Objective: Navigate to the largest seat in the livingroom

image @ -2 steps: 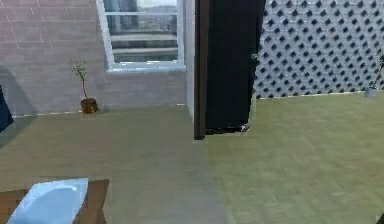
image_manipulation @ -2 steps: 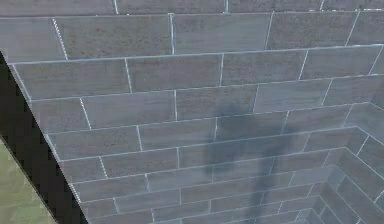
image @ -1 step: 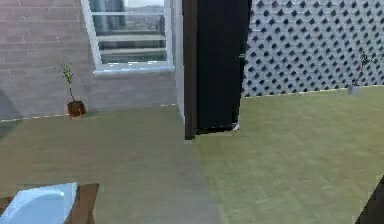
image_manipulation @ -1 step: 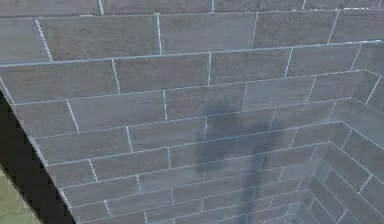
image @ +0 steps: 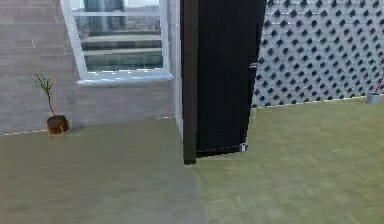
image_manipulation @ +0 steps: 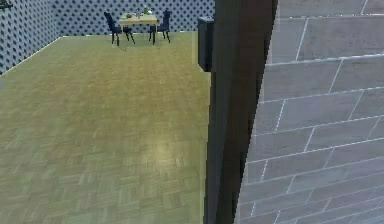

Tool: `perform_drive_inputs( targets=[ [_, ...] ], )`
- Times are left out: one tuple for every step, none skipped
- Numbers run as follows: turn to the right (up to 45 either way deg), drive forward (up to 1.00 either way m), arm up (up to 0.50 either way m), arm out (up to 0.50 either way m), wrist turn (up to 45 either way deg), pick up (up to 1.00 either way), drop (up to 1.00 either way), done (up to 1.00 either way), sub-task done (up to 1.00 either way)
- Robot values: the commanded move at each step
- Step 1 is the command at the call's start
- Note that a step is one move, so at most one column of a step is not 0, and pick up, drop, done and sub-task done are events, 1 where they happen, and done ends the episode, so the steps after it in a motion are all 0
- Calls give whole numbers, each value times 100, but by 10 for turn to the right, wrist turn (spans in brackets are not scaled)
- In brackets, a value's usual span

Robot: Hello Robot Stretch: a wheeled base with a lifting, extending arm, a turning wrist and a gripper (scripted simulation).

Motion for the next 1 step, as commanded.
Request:
perform_drive_inputs(
  targets=[
    [-90,0,0,0,0,0,0,0,0]
  ],
)
